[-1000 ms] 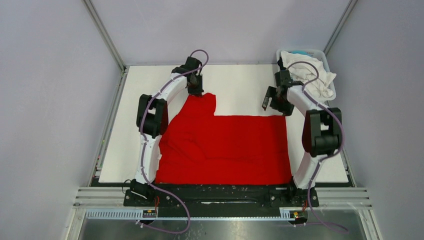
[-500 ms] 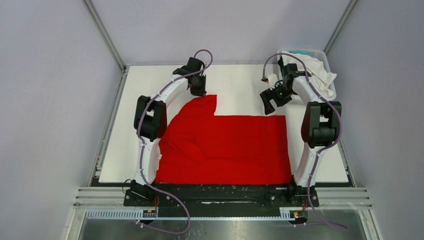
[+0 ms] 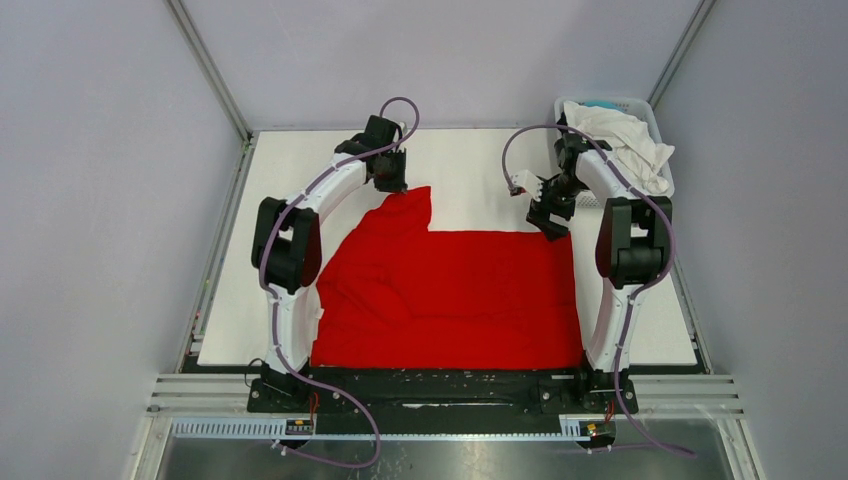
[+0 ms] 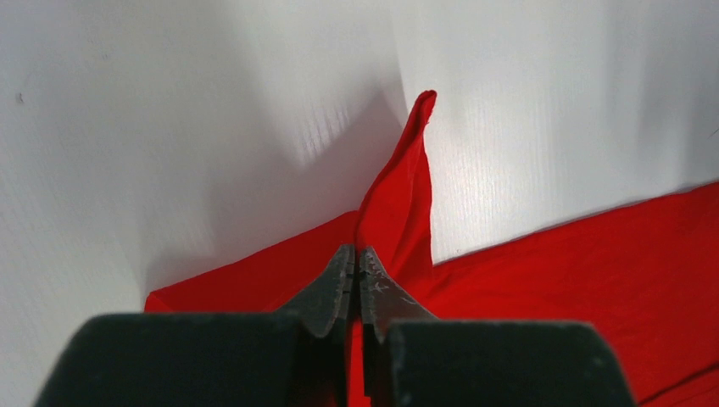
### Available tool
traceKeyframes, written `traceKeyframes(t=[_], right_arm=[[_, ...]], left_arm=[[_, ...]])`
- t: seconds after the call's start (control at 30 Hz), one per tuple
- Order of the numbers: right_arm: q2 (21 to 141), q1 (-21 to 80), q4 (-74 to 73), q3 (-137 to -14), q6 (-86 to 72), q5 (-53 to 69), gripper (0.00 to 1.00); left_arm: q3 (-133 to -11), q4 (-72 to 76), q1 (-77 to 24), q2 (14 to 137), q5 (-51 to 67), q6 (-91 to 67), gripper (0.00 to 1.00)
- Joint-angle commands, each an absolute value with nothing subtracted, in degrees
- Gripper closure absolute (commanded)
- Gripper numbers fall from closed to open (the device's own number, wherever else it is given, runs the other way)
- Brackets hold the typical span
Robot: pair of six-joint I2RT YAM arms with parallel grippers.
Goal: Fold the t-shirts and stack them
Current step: Grab the side of the flattened tshirt furthest away from the robot with both arms
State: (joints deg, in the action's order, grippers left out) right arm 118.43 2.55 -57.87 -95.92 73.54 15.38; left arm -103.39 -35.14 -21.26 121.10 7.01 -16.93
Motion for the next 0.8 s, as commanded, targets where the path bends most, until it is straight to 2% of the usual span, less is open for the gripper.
traceKeyframes(t=[0.0,0.07,0.2,0.33,0.43,0.53,0.6,0.67,0.77], right_arm=[[121.9,3.2,-57.8,-96.3,77.7,9.4,0.11],[122.2,3.4,-57.0,-95.1,78.2,8.0,0.16],[122.7,4.1,-56.3,-95.3,78.3,5.9,0.16],[123.3,4.5,-55.8,-95.5,76.9,5.2,0.23],[123.3,5.9,-54.9,-93.8,76.3,2.5,0.36],[123.4,7.4,-53.5,-91.6,75.3,-2.3,0.43],[123.9,8.1,-53.2,-91.7,73.9,-4.2,0.42],[124.2,8.7,-53.7,-92.3,72.3,-4.8,0.35],[124.2,9.5,-54.6,-92.0,72.4,-5.2,0.38]], left_arm=[[-101.4,-32.1,-21.2,116.5,5.3,-16.5,1.00],[-100.7,-32.1,-21.3,115.9,5.3,-16.6,1.00],[-99.6,-31.6,-21.3,115.2,5.0,-16.9,1.00],[-99.3,-31.7,-21.5,114.7,4.8,-16.8,1.00],[-98.7,-31.7,-21.6,114.2,3.8,-16.9,1.00],[-98.5,-31.6,-21.6,114.1,3.6,-17.0,1.00],[-98.3,-31.6,-21.6,114.1,3.5,-17.0,1.00],[-98.1,-31.6,-21.6,113.9,3.5,-17.1,1.00],[-97.8,-31.6,-21.6,113.6,3.1,-17.2,1.00]])
